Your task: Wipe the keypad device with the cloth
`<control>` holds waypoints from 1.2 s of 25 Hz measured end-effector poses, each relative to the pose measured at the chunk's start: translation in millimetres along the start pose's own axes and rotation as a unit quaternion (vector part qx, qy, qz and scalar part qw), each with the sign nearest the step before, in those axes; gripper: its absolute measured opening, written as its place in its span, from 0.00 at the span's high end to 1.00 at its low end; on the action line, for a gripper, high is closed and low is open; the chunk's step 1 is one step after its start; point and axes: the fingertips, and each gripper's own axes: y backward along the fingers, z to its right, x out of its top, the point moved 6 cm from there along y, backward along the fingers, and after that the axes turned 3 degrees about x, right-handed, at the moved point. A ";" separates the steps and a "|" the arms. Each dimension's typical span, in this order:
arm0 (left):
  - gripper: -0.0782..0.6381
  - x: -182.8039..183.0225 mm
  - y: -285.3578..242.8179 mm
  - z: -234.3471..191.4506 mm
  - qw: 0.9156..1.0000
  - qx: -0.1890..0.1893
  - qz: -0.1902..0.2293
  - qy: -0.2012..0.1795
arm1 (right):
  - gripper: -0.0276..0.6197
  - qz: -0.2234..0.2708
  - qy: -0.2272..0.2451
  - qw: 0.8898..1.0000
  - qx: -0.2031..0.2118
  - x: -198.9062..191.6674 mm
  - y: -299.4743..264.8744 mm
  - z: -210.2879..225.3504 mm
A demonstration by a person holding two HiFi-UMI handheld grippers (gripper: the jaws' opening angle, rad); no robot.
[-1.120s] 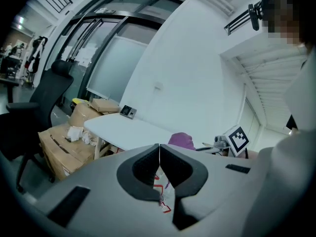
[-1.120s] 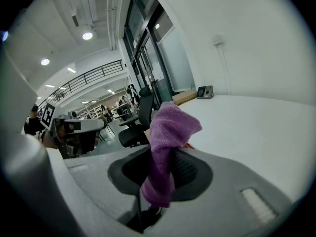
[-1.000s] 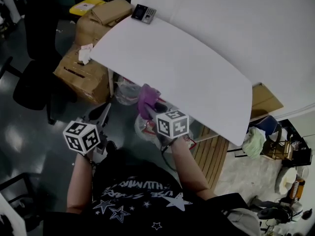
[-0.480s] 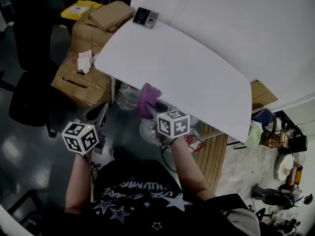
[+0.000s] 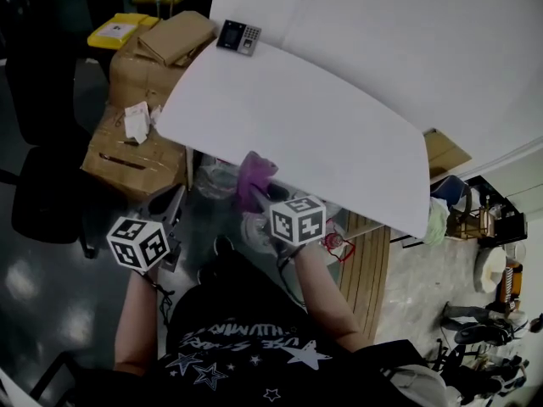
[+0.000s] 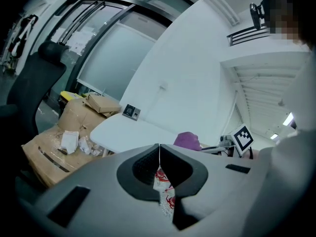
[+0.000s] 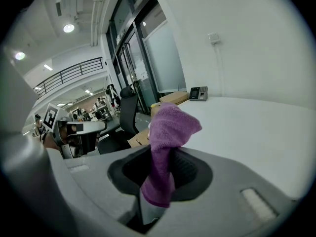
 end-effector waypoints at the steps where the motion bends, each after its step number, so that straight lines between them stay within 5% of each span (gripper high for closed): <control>1: 0.88 3.0 -3.6 -0.9 1.000 -0.001 0.000 -0.002 | 0.81 0.003 -0.003 1.000 -0.002 2.5 -0.5 2.5; 10: 0.88 29.5 -36.4 -18.1 1.000 -0.002 -0.003 -0.024 | 0.81 0.024 -0.015 1.000 0.003 30.8 -35.3 32.4; 30: 0.88 140.7 -176.4 -104.3 0.999 -0.009 -0.012 -0.033 | 0.81 0.030 -0.026 0.999 0.004 164.9 -164.1 147.9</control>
